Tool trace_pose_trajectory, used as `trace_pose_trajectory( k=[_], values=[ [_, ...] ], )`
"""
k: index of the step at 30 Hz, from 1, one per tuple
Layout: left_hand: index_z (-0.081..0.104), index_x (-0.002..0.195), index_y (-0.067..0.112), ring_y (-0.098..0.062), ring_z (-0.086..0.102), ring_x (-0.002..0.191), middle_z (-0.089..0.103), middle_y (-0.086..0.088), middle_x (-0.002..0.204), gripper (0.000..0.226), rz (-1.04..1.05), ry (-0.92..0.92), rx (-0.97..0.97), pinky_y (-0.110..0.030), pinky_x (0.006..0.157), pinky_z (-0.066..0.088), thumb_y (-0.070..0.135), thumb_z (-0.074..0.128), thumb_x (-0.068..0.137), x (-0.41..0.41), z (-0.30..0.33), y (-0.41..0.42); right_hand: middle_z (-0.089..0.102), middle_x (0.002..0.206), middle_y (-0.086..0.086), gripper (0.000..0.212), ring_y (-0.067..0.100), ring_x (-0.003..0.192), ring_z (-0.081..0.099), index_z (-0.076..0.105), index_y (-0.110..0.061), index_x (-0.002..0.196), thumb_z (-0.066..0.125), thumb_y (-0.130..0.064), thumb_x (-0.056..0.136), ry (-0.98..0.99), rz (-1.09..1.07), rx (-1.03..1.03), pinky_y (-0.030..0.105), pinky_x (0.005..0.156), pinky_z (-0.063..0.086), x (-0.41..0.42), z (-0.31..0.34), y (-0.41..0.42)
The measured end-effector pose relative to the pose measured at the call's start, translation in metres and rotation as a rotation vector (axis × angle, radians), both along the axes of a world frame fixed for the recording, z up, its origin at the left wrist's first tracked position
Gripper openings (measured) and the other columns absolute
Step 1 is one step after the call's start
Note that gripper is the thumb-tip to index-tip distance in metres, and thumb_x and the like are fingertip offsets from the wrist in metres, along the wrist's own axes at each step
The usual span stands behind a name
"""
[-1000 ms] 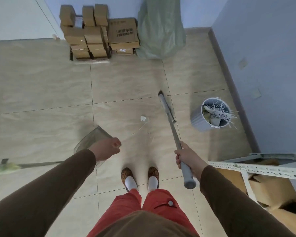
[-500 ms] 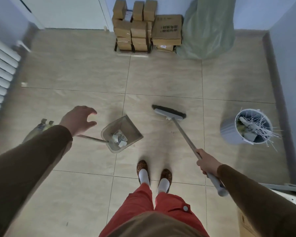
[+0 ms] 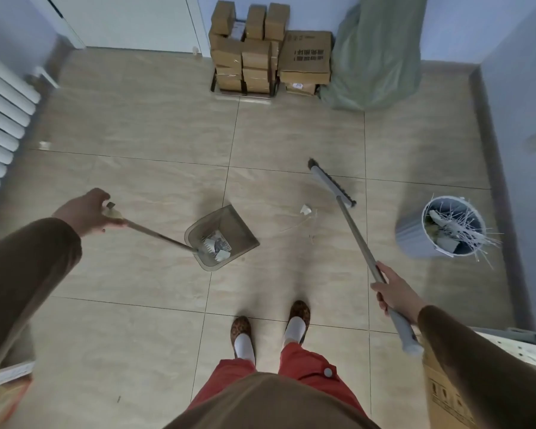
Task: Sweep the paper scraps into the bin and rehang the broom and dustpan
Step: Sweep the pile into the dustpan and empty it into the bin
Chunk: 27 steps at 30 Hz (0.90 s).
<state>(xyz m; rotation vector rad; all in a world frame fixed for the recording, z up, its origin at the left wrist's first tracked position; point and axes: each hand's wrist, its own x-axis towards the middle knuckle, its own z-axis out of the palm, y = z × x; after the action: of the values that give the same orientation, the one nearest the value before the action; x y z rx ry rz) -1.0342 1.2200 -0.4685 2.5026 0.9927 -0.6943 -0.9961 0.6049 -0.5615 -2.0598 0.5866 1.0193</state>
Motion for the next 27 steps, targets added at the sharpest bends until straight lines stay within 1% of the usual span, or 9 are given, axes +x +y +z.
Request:
trace_pose_trajectory(
  k=[3,6,8,11,14,17,21,25,27],
  values=[
    [0.064,0.119,0.009,-0.032,0.072,0.076,0.072,-0.015,0.098,0.048,0.055,-0.046,-0.18,-0.044,0.076,0.06,0.017,0.085,0.077,-0.009,0.003,-0.003,0.054,0.07,0.013,0.063,0.02,0.05,0.047,0.03,-0.031,0.152,0.052,-0.009,0.097,0.006,-0.053,0.008,0.026,0.042,0.042,-0.011,-0.003,0.019],
    [0.068,0.114,0.006,-0.03,0.068,0.077,0.071,-0.013,0.096,0.034,0.083,-0.11,-0.266,-0.038,0.068,0.059,0.015,0.078,0.083,-0.014,0.008,-0.015,0.053,0.068,0.012,0.062,0.019,0.048,0.046,0.03,-0.026,0.153,0.051,-0.01,0.098,0.005,-0.107,-0.001,0.024,0.04,0.04,-0.023,-0.003,0.035],
    [0.068,0.107,0.009,-0.026,0.066,0.076,0.069,-0.009,0.095,0.022,-0.012,-0.147,-0.253,-0.031,0.059,0.055,0.018,0.074,0.086,-0.011,0.012,-0.031,0.054,0.068,0.013,0.057,0.019,0.047,0.047,0.033,-0.025,0.151,0.051,-0.01,0.098,-0.01,-0.144,0.002,0.024,0.04,0.04,-0.027,0.002,0.046],
    [0.07,0.093,0.014,-0.027,0.067,0.078,0.069,-0.008,0.089,0.011,-0.21,-0.172,-0.179,-0.038,0.062,0.06,0.021,0.071,0.086,-0.001,0.019,-0.06,0.053,0.073,0.014,0.05,0.019,0.05,0.047,0.037,-0.023,0.145,0.049,-0.009,0.099,-0.02,-0.203,0.019,0.022,0.037,0.041,-0.02,0.008,0.059],
    [0.071,0.086,0.014,-0.026,0.069,0.069,0.071,-0.009,0.079,0.012,-0.372,-0.167,-0.087,-0.037,0.066,0.059,0.023,0.063,0.085,0.015,0.019,-0.086,0.053,0.082,0.014,0.04,0.018,0.053,0.048,0.039,-0.017,0.138,0.047,-0.008,0.1,-0.016,-0.23,-0.01,0.021,0.036,0.043,0.004,-0.003,0.067],
    [0.07,0.087,0.007,-0.026,0.07,0.065,0.071,-0.01,0.08,0.019,-0.393,-0.169,-0.084,-0.04,0.068,0.061,0.023,0.06,0.085,0.04,0.012,-0.115,0.049,0.093,0.016,0.034,0.017,0.057,0.047,0.038,-0.009,0.134,0.044,-0.006,0.101,0.021,-0.22,-0.033,0.023,0.037,0.046,0.024,-0.026,0.083],
    [0.067,0.082,0.006,-0.02,0.069,0.059,0.071,-0.008,0.074,0.017,-0.438,-0.165,-0.061,-0.03,0.066,0.057,0.022,0.06,0.085,0.072,0.004,-0.153,0.049,0.088,0.015,0.037,0.018,0.055,0.047,0.029,-0.009,0.137,0.039,-0.007,0.101,0.117,-0.139,-0.055,0.024,0.038,0.044,0.003,-0.048,0.123],
    [0.065,0.078,0.004,-0.019,0.068,0.057,0.068,-0.006,0.063,0.016,-0.451,-0.144,-0.068,-0.023,0.053,0.042,0.017,0.057,0.084,0.09,0.003,-0.175,0.05,0.087,0.012,0.034,0.014,0.053,0.046,0.035,-0.014,0.133,0.037,-0.011,0.099,0.215,-0.068,0.032,0.024,0.043,0.045,-0.05,-0.021,0.136],
    [0.066,0.081,0.002,-0.02,0.07,0.06,0.071,-0.008,0.067,0.016,-0.439,-0.132,-0.083,-0.022,0.053,0.043,0.016,0.058,0.084,0.092,0.005,-0.178,0.052,0.082,0.01,0.033,0.012,0.05,0.047,0.04,-0.019,0.132,0.042,-0.014,0.1,0.254,-0.08,0.101,0.021,0.042,0.044,-0.064,0.008,0.123]
  ],
)
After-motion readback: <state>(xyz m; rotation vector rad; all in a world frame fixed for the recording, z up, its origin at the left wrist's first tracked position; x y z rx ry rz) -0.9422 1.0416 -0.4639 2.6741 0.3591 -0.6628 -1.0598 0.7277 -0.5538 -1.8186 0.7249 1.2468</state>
